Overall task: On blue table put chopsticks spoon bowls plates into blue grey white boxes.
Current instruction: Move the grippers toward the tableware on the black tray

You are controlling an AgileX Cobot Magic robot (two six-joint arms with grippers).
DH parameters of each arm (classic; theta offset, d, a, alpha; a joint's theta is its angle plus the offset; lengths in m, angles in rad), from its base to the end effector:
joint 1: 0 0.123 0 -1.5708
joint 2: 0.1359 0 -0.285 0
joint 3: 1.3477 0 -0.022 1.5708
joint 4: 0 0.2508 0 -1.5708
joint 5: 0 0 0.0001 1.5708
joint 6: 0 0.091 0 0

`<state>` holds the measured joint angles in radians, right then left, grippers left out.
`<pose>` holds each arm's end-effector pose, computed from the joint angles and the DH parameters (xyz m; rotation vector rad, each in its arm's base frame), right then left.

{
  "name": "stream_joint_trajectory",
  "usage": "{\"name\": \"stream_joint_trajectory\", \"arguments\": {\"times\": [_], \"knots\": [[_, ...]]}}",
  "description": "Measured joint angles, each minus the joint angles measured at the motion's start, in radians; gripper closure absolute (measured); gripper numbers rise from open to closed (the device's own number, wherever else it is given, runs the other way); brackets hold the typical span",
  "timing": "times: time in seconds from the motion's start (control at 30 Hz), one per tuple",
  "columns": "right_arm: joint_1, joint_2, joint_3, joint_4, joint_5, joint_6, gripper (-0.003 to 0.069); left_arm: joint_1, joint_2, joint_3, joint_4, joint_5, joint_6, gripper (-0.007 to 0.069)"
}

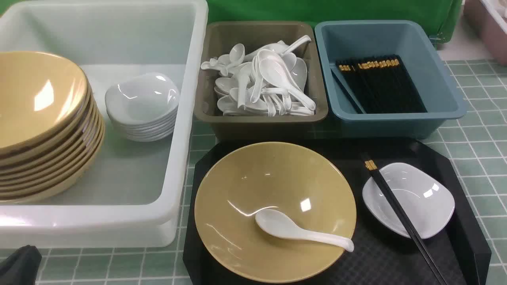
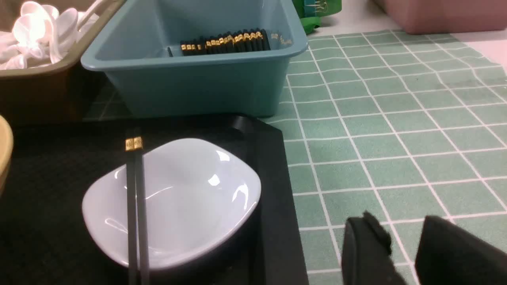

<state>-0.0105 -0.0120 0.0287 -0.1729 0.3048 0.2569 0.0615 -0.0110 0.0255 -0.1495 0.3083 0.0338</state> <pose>0.0542 -0.0053 0.1770 0.1289 1.7959 0.0115 0.0544 -0.0008 0.1776 -0.1212 1.7995 -0.0745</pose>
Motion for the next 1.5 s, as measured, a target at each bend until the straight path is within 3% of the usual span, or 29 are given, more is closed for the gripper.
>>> {"name": "stream_joint_trajectory", "arguments": {"times": [1.5], "knots": [[0.000,0.000,0.000,0.000,0.000,0.000,0.0421,0.000,0.000,0.000,0.046,0.000,0.000,0.0623]]}}
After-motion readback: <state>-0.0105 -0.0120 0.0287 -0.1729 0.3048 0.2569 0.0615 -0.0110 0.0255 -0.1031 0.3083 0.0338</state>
